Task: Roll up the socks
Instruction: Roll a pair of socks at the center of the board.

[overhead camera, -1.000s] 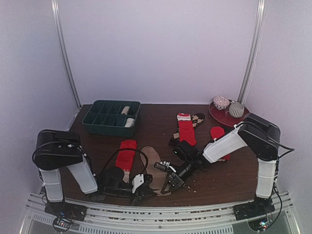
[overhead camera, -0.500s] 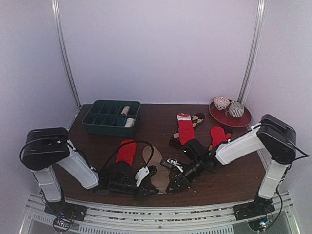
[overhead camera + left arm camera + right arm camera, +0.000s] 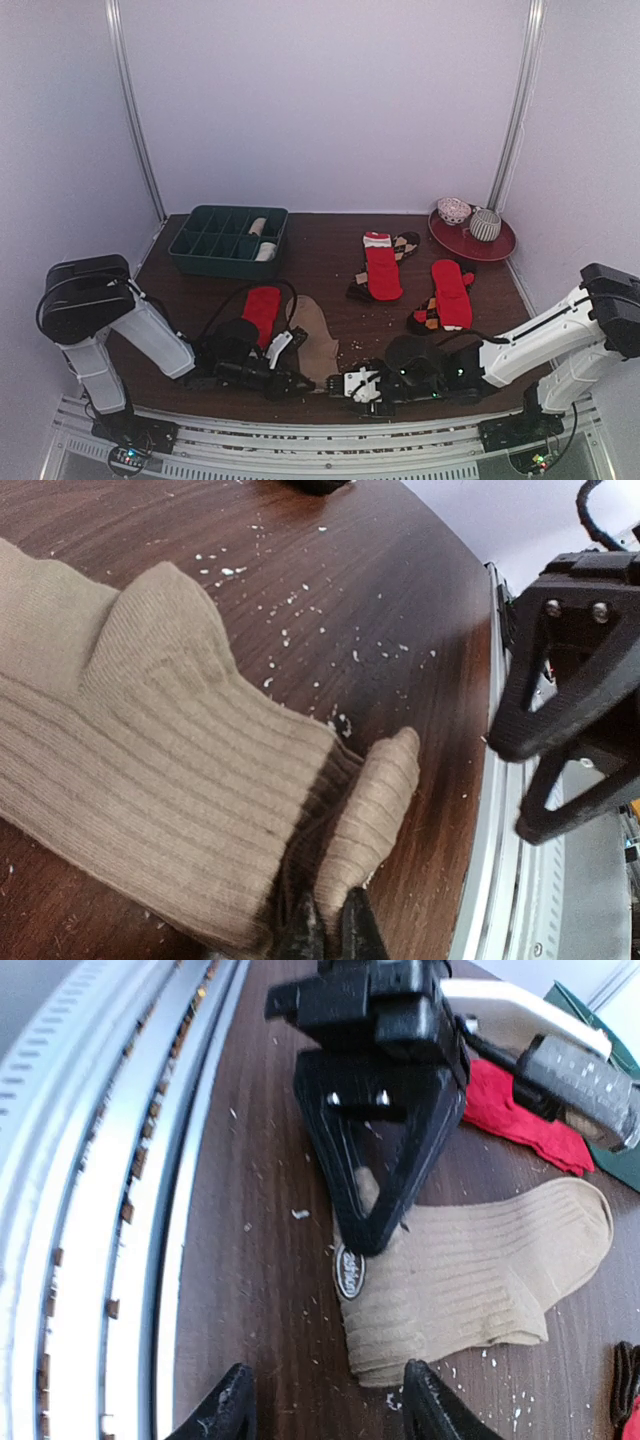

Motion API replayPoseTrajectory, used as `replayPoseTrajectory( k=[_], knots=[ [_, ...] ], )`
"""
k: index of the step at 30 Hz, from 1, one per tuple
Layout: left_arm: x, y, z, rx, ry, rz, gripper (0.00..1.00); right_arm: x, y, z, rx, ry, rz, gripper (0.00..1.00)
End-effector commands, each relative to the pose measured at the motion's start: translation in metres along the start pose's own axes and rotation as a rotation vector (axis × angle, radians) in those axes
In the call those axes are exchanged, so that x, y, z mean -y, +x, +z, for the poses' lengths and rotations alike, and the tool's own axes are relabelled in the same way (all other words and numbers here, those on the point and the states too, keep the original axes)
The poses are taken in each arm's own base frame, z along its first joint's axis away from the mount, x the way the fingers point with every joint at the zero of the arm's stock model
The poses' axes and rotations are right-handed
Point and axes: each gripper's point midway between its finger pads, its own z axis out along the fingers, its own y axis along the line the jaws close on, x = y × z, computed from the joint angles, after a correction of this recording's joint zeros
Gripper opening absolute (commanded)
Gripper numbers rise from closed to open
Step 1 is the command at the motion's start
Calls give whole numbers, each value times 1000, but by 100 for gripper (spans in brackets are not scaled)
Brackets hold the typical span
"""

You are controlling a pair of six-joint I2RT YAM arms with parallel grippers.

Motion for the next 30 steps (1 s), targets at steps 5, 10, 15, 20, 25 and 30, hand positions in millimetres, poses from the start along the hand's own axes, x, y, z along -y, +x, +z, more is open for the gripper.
replayPoseTrajectory(
  k=[5,10,15,20,25,30],
  knots=[
    [-36,84,-12,-247,-111,-170,0,31,16,22,-108,202,-191,49],
    [-35,82,-11,-243,-104,-168,0,31,10,31,-105,216,-225,48],
    [-35,80,-11,-244,-106,-161,0,26,7,32,-85,206,-241,46],
    [-35,81,-12,-248,-106,-157,0,18,26,46,-166,157,-224,40],
    [-34,84,-13,-252,-102,-156,0,22,36,52,-190,181,-201,36],
    [-33,84,-15,-252,-96,-144,0,22,51,58,-246,168,-177,31]
  ],
)
